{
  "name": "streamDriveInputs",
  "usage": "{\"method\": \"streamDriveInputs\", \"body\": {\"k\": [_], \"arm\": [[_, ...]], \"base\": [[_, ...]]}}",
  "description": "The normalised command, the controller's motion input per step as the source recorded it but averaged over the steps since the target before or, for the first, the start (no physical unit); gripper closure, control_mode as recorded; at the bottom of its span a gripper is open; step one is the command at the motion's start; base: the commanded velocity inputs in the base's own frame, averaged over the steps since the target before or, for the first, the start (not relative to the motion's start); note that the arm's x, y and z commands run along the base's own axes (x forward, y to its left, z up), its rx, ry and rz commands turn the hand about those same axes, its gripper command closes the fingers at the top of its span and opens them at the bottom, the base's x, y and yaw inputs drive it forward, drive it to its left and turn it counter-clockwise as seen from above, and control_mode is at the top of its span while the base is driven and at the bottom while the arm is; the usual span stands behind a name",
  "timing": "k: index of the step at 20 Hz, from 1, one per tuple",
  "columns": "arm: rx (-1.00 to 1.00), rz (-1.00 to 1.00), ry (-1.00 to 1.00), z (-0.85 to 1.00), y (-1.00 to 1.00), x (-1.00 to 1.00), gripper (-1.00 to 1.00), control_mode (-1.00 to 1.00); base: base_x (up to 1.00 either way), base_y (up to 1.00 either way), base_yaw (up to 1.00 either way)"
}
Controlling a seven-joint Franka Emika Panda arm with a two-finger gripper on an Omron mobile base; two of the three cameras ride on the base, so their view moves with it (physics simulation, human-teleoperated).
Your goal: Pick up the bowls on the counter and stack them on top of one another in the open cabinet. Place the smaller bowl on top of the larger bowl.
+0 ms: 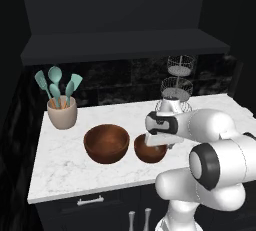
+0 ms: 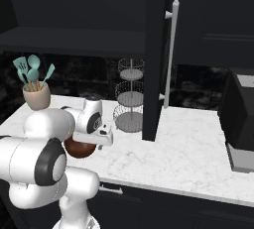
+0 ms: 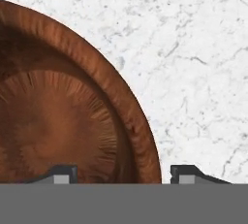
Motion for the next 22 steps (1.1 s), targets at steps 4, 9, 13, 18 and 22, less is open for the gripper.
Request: {"method": "streamDriveInputs", "body": {"k": [4, 9, 13, 18, 22], "arm": [[0.0, 0.0, 0.0, 0.0, 0.0, 0.0, 1.0, -1.0], [0.0, 0.0, -0.03, 0.15, 0.0, 0.0, 1.0, -1.0], [0.04, -0.01, -0.24, 0.9, 0.0, -0.21, 1.0, -1.0], [0.07, -0.05, -0.23, 1.0, 0.02, -0.18, 1.0, -1.0], [0.01, -0.07, -0.15, 0.96, 0.62, 0.0, 1.0, -1.0]], "base": [[0.0, 0.0, 0.0], [0.0, 0.0, 0.0], [0.0, 0.0, 0.0], [0.0, 0.0, 0.0], [0.0, 0.0, 0.0]]}}
